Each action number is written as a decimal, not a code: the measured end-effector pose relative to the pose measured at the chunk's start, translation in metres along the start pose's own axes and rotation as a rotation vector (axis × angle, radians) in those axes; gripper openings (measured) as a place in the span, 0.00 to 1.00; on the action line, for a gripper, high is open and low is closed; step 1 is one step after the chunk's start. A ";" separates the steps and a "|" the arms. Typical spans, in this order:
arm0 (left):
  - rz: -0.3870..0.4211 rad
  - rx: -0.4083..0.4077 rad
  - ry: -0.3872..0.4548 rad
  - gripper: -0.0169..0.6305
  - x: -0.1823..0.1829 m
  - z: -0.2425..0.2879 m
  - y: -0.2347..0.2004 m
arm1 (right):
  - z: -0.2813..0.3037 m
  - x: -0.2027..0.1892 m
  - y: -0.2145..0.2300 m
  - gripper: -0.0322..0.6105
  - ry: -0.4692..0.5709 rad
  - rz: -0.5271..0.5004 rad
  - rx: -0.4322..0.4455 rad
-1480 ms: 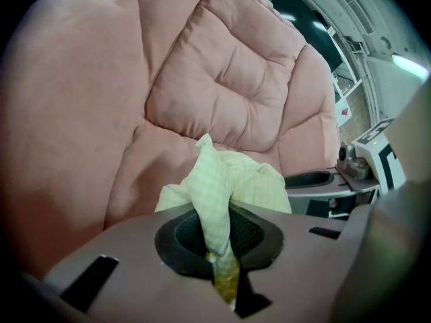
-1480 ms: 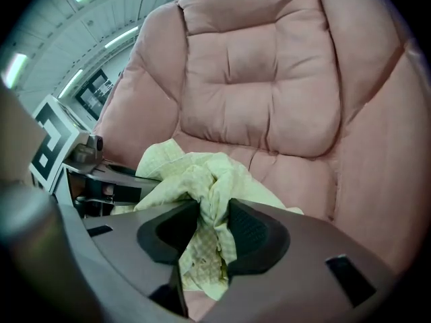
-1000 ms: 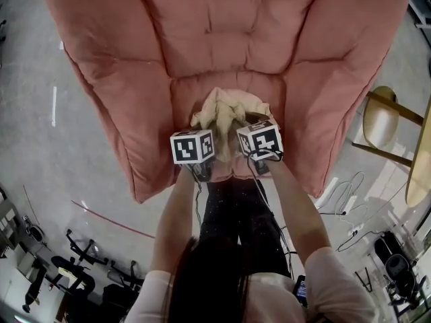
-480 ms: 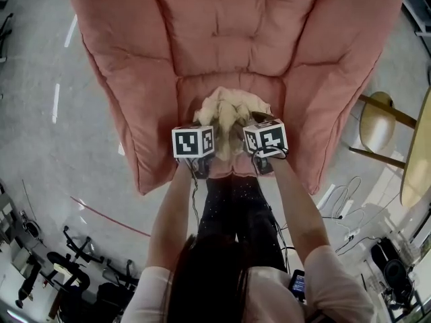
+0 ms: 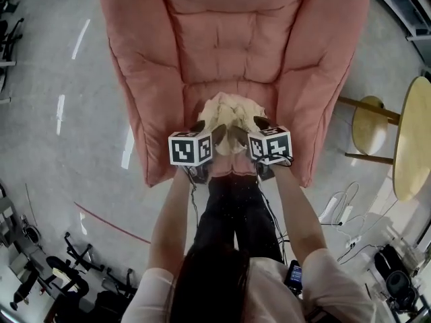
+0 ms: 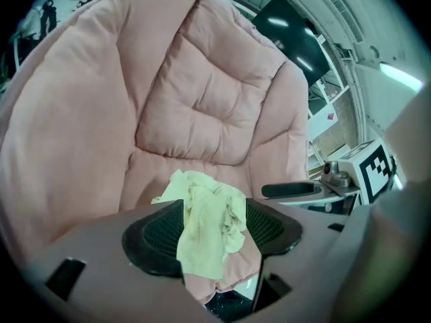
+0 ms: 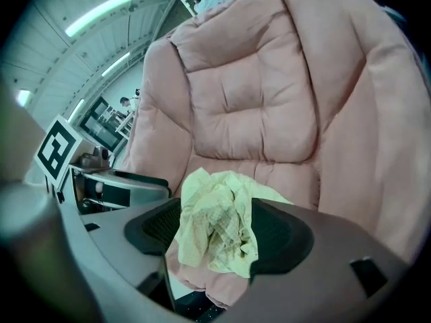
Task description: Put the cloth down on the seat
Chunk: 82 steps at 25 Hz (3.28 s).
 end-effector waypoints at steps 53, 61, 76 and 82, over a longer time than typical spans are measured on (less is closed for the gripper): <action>0.217 -0.235 0.766 0.10 0.009 -0.383 0.196 | -0.323 0.028 -0.265 0.09 0.706 -0.389 -0.190; 0.231 -0.166 0.769 0.08 0.007 -0.382 0.193 | -0.324 0.030 -0.270 0.09 0.722 -0.399 -0.191; 0.304 -0.050 0.739 0.07 -0.005 -0.367 0.180 | -0.308 0.027 -0.270 0.09 0.687 -0.411 -0.196; 0.271 -0.044 0.718 0.07 -0.016 -0.358 0.177 | -0.304 0.022 -0.266 0.09 0.684 -0.409 -0.210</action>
Point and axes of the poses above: the fingertips, and each gripper's own axes: z forward along the fingers, y to its right, x out of its top, the point moved 2 cm from there along -z, backward along the fingers, and after that the axes turned 5 degrees about x, right-handed, at the moved point
